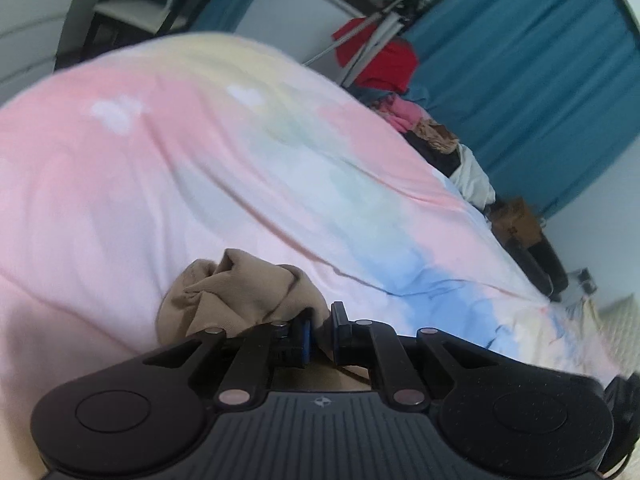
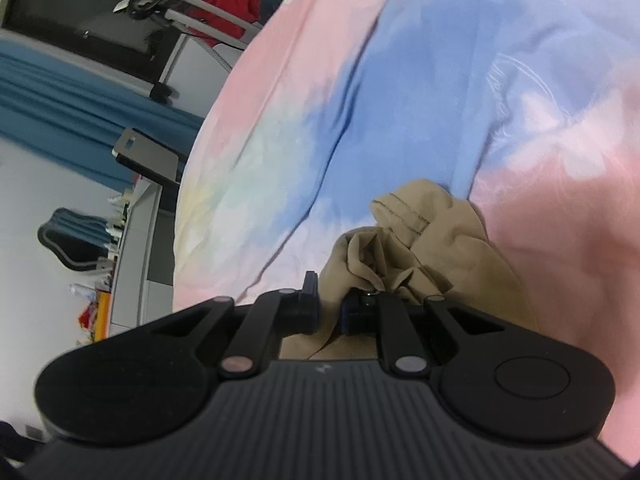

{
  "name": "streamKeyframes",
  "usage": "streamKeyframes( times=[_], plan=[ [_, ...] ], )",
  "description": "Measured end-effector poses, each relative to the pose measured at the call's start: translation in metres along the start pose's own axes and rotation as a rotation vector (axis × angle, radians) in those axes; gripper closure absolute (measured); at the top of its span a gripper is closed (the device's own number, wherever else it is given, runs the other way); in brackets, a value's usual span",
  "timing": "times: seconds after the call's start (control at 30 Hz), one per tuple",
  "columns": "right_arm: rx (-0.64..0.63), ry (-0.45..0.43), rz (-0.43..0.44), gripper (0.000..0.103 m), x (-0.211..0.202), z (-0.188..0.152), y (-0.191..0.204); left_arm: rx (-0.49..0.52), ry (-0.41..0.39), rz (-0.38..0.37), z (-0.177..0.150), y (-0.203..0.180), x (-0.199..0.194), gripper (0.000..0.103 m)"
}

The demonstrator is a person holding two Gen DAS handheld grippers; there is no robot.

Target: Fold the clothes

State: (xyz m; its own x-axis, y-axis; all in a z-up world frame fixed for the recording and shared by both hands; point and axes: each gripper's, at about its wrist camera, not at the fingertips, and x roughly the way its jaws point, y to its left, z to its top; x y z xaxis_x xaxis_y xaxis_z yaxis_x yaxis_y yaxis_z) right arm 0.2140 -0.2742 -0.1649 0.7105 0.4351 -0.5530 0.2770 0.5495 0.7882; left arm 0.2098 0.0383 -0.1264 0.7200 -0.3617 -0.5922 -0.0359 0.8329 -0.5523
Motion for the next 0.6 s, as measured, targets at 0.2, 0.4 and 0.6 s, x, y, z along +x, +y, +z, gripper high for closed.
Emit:
streamKeyframes(
  times=[0.2, 0.4, 0.6],
  plan=[
    [-0.105, -0.015, 0.041, 0.053, -0.011, -0.005, 0.011, 0.084, -0.034, -0.017, -0.01, -0.016, -0.023, 0.045],
    [-0.339, -0.077, 0.091, 0.021, -0.044, -0.022, 0.04, 0.327, -0.091, 0.021, -0.032, -0.052, -0.059, 0.02],
    [-0.636, -0.099, -0.058, 0.021, -0.031, -0.033, 0.062, 0.416, -0.059, 0.129, -0.04, -0.045, -0.039, 0.02]
  ],
)
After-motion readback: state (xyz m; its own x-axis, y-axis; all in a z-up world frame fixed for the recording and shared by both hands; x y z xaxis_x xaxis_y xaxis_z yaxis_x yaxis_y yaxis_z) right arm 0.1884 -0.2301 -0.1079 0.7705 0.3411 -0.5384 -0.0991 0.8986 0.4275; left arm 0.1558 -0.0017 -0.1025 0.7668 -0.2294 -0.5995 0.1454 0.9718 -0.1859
